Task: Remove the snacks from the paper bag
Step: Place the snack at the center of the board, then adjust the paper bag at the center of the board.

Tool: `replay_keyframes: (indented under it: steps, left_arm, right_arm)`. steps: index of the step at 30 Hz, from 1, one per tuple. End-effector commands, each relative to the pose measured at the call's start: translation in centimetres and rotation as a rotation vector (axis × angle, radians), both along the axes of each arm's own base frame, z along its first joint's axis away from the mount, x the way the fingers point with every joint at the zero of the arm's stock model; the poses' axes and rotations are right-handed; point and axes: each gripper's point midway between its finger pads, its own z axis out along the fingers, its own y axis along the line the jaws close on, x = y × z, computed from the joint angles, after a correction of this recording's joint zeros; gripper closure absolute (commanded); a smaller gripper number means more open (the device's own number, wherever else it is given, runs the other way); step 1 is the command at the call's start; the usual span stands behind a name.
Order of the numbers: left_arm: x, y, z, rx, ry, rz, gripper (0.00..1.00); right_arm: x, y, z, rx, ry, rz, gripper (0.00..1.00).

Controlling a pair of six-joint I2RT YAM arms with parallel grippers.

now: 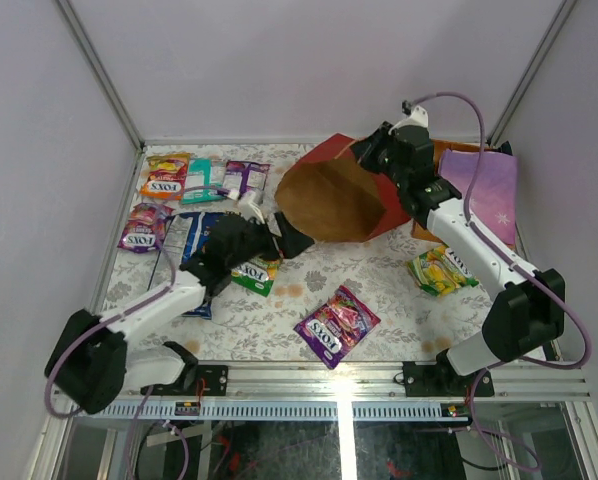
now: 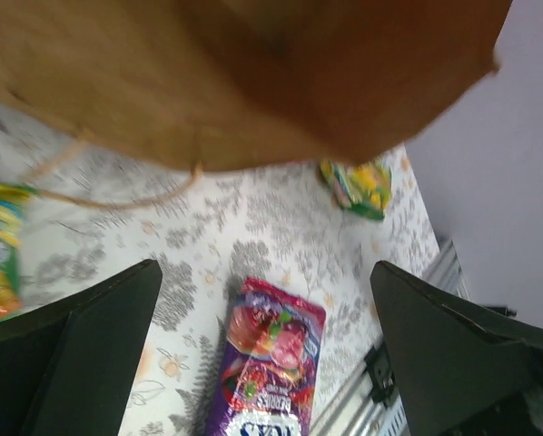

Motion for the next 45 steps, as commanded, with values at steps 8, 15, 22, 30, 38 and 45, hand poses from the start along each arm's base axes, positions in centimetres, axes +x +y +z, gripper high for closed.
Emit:
replay_keyframes:
  steps: [8, 15, 22, 30, 38, 45]
  left_arm:
    - [5.3, 12.6, 5.3, 0.076, -0.116, 0.421, 0.00]
    - [6.4, 16.9, 6.8, -0.050, -0.111, 0.561, 0.00]
    - [6.5, 18.5, 6.0, -0.085, -0.081, 0.619, 0.00]
    - [7.0, 18.7, 5.8, -0.095, -0.080, 0.623, 0.00]
    - [7.7, 19.1, 7.8, -0.082, -0.127, 0.634, 0.00]
    - [7.9, 19.4, 7.7, -0.078, -0.130, 0.649, 0.00]
  right_arm:
    - [0.7, 2.0, 13.8, 0.105, -0.289, 0.103, 1.00]
    - [0.6, 3.7, 18.6, 0.184, -0.372, 0.183, 1.00]
    - [-0.5, 6.4, 19.7, 0.290, -0.369, 0.346, 1.00]
    - [5.4, 5.1, 9.3, 0.120, -0.181, 0.234, 1.00]
    - [9.4, 1.6, 2.3, 0.117, -0.036, 0.167, 1.00]
    - [10.6, 1.4, 2.9, 0.090, -0.063, 0.169, 1.00]
